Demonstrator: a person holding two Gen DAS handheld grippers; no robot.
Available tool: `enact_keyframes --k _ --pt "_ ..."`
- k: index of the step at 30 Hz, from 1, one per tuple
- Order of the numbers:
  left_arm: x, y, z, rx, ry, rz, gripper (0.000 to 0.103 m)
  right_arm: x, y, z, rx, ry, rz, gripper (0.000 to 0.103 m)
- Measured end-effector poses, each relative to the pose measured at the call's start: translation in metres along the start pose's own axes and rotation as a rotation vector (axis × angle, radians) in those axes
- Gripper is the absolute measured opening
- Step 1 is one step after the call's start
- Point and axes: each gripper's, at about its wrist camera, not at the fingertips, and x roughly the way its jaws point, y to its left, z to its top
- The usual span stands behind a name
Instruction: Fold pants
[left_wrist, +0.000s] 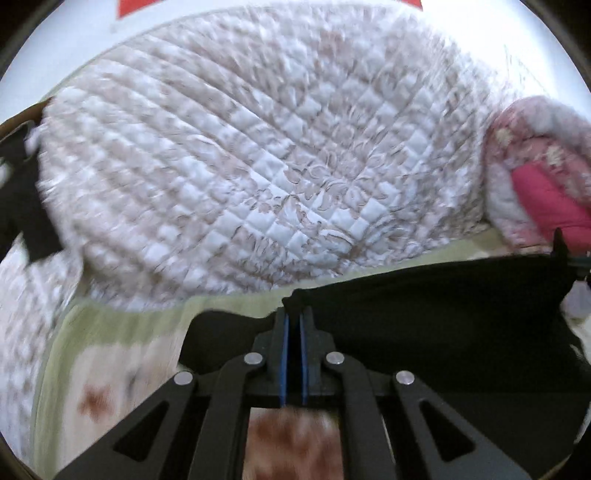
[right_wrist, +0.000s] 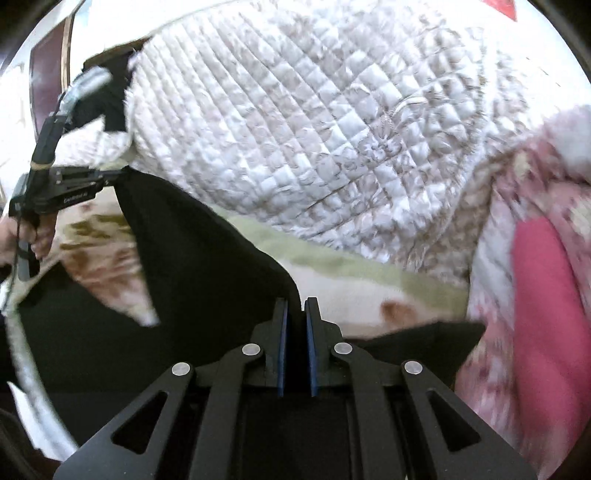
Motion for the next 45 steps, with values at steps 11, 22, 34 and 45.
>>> enact_keyframes --k 11,22,34,45 --pt "-0.069 -0.012 -0.148 -0.15 0.202 -0.07 0.007 -0.009 0.045 -0.144 0.291 0.261 0.038 0.011" --pt "-0.102 0.012 -0.185 -0.36 0.227 -0.064 0.041 -0.041 0.042 -0.171 0.558 0.083 0.112 0.06" --pt "-0.067 0.042 -0.168 -0.584 0.237 -0.085 0.059 -0.044 0.009 -0.188 0.799 0.03 0.098 0.06" --pt "-0.07 0.069 -0.201 -0.8 0.227 -0.166 0.062 -0.06 0.0 -0.19 0.871 -0.064 0.012 0.06"
